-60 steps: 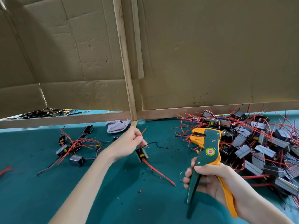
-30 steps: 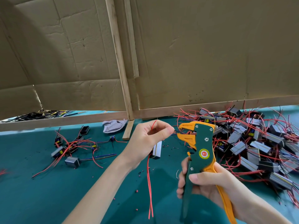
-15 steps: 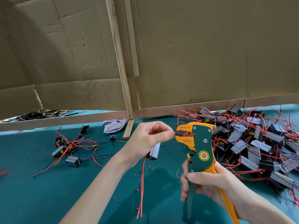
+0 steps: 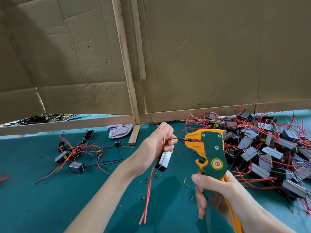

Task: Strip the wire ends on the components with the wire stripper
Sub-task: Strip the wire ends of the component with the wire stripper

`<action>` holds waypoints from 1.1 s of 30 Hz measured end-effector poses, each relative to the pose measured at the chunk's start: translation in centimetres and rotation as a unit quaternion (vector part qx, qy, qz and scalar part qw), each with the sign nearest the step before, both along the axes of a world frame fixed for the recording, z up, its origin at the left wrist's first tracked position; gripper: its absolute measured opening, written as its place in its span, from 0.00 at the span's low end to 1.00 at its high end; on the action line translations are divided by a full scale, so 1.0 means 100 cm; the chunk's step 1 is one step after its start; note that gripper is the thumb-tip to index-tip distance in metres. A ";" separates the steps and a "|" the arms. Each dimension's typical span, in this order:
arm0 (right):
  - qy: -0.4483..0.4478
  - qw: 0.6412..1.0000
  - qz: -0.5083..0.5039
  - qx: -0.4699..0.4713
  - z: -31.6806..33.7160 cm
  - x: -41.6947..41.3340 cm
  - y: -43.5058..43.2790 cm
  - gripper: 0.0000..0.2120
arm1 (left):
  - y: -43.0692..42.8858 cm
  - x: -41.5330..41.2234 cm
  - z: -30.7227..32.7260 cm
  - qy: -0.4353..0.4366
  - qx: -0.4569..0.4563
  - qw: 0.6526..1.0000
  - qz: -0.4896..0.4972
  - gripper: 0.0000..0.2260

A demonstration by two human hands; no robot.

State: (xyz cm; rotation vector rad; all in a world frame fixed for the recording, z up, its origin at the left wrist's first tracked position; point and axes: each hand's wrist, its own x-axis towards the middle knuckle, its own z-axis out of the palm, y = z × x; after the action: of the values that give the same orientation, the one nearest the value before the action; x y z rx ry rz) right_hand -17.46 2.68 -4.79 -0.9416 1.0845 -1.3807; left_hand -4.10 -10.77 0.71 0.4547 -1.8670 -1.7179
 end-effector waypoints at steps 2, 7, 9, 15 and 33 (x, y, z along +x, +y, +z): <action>0.020 0.999 -0.040 0.006 -0.004 0.002 -0.001 0.21 | 0.000 -0.001 -0.003 -0.036 -0.073 0.996 0.018 0.11; -0.090 0.996 -0.004 0.025 -0.003 -0.007 -0.008 0.13 | -0.002 -0.002 -0.010 -0.089 -0.155 0.983 0.041 0.16; -0.124 0.992 0.006 0.031 -0.002 -0.011 -0.012 0.15 | -0.004 -0.002 -0.012 -0.083 -0.153 0.982 0.077 0.17; -0.186 0.981 -0.027 0.054 -0.002 -0.024 -0.015 0.15 | -0.010 -0.002 -0.022 -0.156 -0.142 0.961 0.176 0.16; -0.146 0.988 0.039 0.021 -0.004 -0.021 -0.016 0.13 | -0.004 0.001 -0.008 -0.149 -0.244 0.944 0.165 0.17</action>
State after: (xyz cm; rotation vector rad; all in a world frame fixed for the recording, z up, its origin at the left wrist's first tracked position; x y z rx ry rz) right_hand -19.53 1.03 -5.22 -0.7161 0.8429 -1.3761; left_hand -3.98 -11.16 -0.05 0.7999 -2.1873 -0.9615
